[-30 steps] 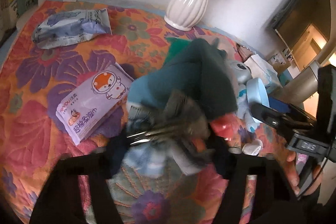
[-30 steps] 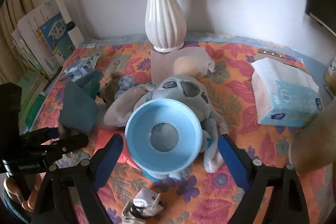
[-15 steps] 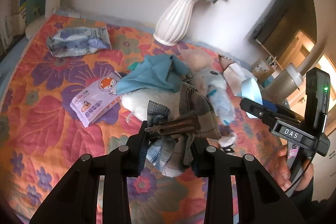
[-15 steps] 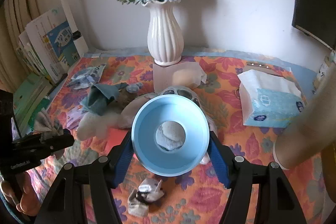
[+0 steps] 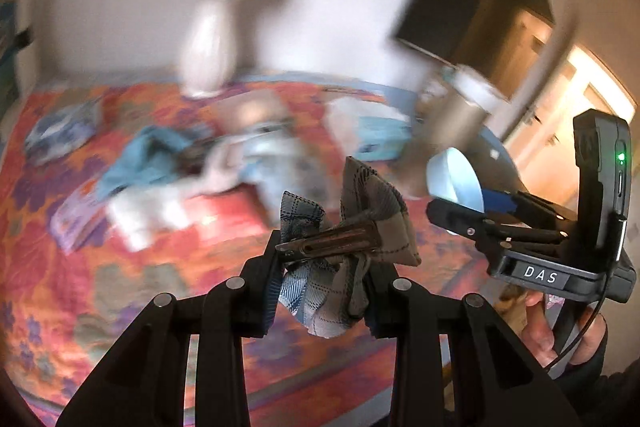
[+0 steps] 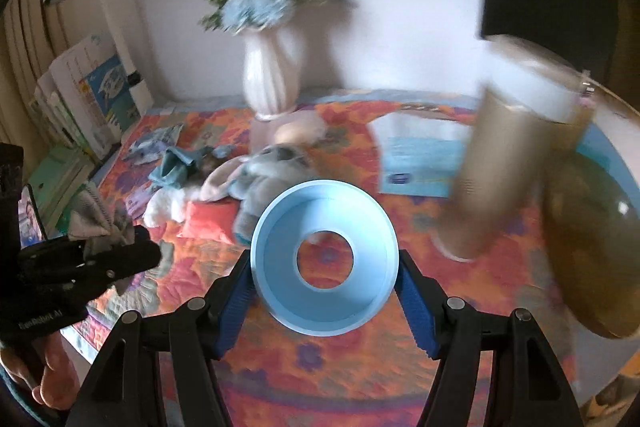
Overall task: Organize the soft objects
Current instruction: 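Carry bowl and bow to the round glass table and release both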
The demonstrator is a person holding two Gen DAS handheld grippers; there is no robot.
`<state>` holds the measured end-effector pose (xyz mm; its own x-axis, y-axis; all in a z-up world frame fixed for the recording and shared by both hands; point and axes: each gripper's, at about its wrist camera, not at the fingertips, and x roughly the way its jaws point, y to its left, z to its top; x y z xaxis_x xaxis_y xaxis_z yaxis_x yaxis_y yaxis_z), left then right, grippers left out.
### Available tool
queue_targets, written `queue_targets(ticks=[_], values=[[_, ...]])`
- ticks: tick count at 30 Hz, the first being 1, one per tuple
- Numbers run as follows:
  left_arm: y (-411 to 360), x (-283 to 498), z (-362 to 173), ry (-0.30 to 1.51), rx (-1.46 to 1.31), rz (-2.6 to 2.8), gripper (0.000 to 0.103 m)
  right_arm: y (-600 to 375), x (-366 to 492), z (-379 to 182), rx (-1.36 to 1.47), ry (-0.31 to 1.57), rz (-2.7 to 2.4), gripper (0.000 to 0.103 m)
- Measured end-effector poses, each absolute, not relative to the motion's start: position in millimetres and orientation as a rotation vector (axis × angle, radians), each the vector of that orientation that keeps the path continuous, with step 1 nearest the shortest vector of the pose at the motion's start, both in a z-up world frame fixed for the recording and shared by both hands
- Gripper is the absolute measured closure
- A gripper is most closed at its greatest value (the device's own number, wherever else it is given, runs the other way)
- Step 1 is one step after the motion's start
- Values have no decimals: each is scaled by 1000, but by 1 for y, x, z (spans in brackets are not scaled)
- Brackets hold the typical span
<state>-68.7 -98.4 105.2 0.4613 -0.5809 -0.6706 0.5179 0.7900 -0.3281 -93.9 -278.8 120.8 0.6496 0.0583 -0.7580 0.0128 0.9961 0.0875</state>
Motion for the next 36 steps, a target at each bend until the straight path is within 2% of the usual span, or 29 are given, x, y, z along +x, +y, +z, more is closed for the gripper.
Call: queue_targets(ticks=[9, 17, 24, 27, 29, 31, 33, 36], values=[[-218, -96, 150, 798, 74, -874, 73, -371, -154, 165, 192, 762, -119, 37], [-314, -111, 170, 773, 158, -1009, 73, -478, -206, 189, 308, 659, -318, 37], [-398, -98, 157, 816, 213, -1080, 73, -561, -202, 171, 436, 673, -454, 36], [-423, -84, 145, 837, 242, -1054, 73, -584, -181, 152, 475, 738, -482, 36], [-440, -77, 132, 851, 265, -1033, 69, -594, -168, 140, 495, 776, -492, 36], [-452, -69, 121, 860, 281, -1003, 45, -602, -161, 130, 523, 798, -496, 34], [-458, -66, 114, 856, 281, -989, 29, -607, -159, 124, 540, 805, -490, 34], [-460, -65, 111, 865, 267, -1002, 28, -612, -163, 122, 534, 816, -516, 34]])
